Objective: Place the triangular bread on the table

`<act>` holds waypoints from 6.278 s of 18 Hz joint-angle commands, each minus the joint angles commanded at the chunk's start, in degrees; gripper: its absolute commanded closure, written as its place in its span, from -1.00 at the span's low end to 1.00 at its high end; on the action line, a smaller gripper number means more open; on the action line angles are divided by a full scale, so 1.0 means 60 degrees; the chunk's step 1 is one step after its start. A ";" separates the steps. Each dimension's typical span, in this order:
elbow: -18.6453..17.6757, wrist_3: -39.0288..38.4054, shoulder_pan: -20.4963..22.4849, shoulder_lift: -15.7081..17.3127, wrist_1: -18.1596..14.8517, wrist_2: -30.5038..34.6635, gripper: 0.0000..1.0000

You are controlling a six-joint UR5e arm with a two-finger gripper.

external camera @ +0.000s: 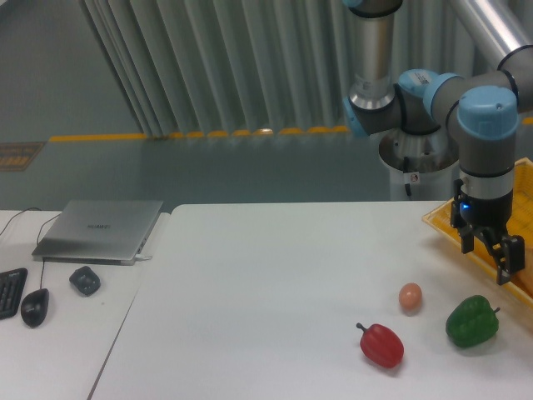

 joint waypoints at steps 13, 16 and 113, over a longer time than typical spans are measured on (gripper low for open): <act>-0.0893 -0.0058 0.0483 0.0366 0.0102 -0.0191 -1.00; -0.1142 -0.0088 0.0702 0.0498 0.0102 -0.0264 -1.00; 0.1143 -0.4890 -0.0512 -0.0995 -0.0208 -0.1496 1.00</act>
